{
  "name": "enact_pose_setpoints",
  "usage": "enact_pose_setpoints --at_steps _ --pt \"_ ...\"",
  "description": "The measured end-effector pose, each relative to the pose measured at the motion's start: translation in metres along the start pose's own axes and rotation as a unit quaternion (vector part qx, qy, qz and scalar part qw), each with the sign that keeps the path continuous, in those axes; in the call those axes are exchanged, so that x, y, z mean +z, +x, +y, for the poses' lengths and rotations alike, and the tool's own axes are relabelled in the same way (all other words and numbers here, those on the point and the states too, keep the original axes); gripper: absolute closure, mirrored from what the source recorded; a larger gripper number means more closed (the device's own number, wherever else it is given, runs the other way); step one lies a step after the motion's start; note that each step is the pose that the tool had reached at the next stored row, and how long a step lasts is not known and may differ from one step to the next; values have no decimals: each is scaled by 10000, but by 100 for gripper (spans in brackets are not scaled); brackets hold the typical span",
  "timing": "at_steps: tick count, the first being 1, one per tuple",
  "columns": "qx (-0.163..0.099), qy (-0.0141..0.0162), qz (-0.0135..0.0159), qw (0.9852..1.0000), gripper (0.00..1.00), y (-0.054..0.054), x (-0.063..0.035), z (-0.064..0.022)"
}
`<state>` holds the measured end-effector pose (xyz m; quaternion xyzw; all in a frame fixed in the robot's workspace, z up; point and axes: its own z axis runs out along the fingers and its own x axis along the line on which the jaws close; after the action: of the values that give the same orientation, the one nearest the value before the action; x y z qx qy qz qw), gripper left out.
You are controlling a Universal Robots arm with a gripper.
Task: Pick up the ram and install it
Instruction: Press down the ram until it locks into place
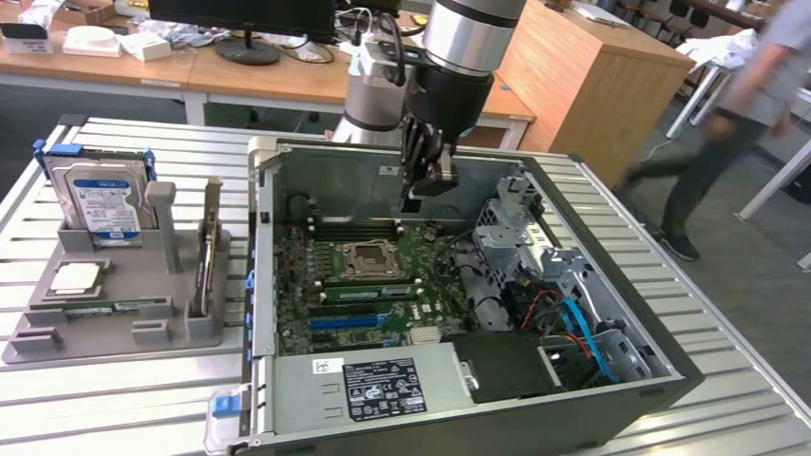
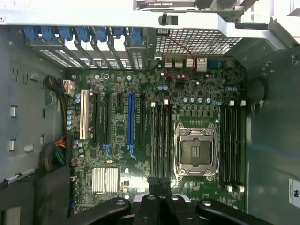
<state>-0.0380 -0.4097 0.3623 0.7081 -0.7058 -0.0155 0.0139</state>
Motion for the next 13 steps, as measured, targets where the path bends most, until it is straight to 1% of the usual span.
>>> enact_pose_setpoints --at_steps 13 --pt "4 0 0 10000 90 0 0 0"
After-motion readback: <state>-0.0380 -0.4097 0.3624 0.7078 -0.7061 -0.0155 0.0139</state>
